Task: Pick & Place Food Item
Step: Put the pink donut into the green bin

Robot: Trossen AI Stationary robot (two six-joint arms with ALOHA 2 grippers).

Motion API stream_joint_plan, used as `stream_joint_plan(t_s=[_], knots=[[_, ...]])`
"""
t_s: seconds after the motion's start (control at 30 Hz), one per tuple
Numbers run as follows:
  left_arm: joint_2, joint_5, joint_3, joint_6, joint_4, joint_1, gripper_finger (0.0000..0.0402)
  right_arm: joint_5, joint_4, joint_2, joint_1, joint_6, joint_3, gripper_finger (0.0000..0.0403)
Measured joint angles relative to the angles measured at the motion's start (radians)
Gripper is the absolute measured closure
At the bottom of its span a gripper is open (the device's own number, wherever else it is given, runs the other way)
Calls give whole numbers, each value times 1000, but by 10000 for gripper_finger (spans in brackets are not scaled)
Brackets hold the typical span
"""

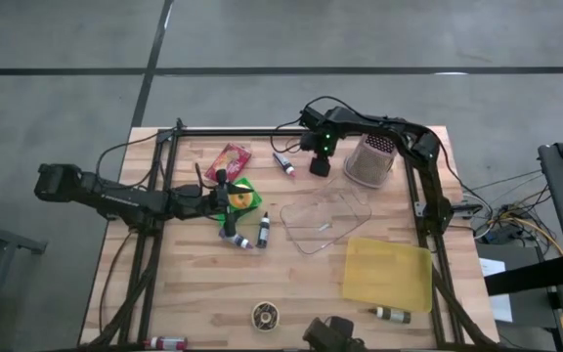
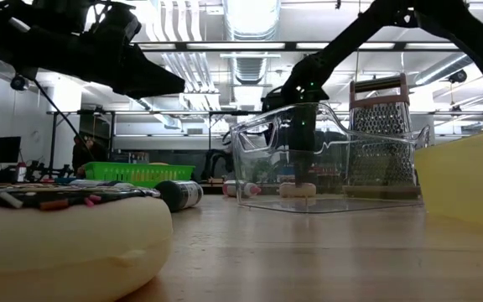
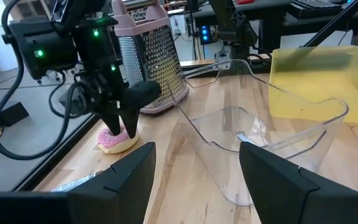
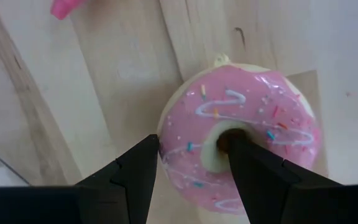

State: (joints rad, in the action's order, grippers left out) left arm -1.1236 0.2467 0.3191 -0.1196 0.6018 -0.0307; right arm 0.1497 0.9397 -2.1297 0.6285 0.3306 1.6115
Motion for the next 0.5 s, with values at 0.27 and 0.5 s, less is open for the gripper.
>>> stream_joint_plan(t_s=[0.27,0.5], knots=[[0,0,0,0,0,0,168,-7,-6,-30,0,25,0,216],[0,1,0,0,0,1,168,-23,-5,-29,-8,52,0,323]])
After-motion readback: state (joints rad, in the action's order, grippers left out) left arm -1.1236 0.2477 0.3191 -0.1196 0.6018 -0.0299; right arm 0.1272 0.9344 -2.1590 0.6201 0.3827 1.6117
